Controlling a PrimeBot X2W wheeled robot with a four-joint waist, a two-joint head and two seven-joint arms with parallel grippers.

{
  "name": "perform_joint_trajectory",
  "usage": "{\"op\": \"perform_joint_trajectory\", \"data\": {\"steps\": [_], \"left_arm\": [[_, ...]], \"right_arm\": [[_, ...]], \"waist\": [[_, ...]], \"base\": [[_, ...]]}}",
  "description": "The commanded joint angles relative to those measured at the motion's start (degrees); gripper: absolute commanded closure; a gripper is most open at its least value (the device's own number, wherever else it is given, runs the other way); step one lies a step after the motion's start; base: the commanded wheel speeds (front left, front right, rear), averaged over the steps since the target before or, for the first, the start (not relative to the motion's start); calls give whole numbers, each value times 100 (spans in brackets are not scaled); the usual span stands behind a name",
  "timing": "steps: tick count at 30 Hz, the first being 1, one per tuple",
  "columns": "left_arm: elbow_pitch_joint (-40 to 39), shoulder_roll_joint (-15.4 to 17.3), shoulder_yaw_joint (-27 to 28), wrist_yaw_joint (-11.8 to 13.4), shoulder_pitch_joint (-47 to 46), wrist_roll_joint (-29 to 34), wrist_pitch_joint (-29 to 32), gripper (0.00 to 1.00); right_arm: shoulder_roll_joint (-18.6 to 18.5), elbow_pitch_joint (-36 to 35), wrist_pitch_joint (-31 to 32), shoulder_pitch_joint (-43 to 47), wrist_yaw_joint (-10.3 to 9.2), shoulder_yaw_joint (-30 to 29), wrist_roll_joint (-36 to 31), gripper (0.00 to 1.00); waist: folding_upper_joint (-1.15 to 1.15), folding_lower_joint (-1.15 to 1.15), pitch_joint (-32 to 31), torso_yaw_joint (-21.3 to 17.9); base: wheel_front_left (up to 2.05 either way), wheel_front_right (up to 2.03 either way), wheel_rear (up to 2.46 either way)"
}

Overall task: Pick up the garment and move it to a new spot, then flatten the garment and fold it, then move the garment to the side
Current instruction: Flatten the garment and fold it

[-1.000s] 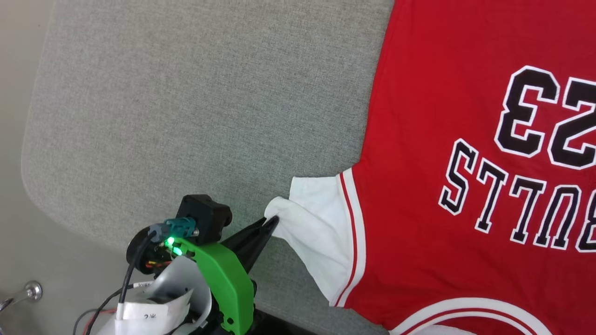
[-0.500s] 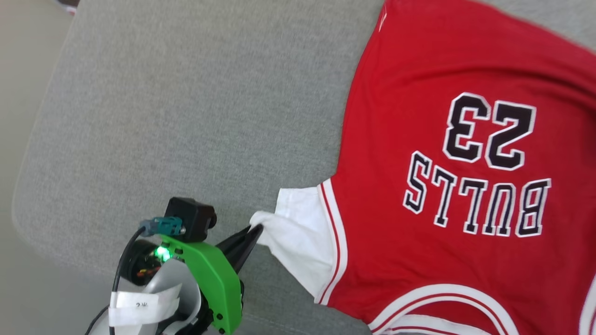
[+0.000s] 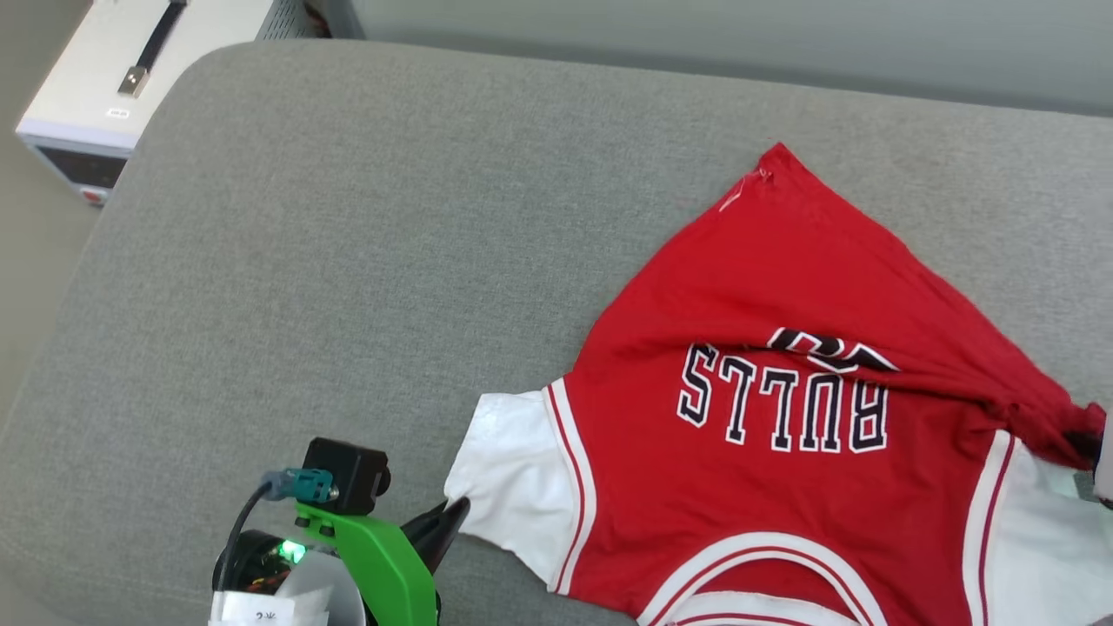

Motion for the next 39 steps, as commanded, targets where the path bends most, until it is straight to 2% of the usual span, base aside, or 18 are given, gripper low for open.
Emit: {"op": "perform_joint_trajectory", "data": {"steps": [1, 13, 22, 23, 30, 39], "left_arm": [[-2, 45, 4, 49, 78, -60, 0, 100], [-26, 55, -1, 112, 262, -113, -55, 100], [-25, 66, -12, 94, 213, -127, -58, 100], [-21, 66, -17, 92, 209, -128, -58, 100], [-33, 88, -36, 63, 178, -141, -47, 100], [-240, 77, -128, 9, 24, -50, -50, 100]], "right_arm": [[46, -158, -41, 272, -4, -67, 68, 100], [572, -1141, -34, 1839, -4, -799, -8, 100], [751, -1263, 25, 1960, -4, -831, -118, 100], [734, -1308, 5, 1924, -4, -820, -110, 0], [465, -1748, 199, 1666, -4, -661, 46, 0], [133, -2528, 1065, 722, -4, -265, 232, 0]], "waist": [[0, 1, -434, -361], [0, 1, -636, -492], [0, 1, -614, -539], [0, 1, -622, -539], [0, 1, -671, -475], [0, 1, -354, -151]], "base": [[0, 0, 0], [0, 0, 0], [0, 0, 0], [0, 0, 0], [0, 0, 0], [0, 0, 0]]}}
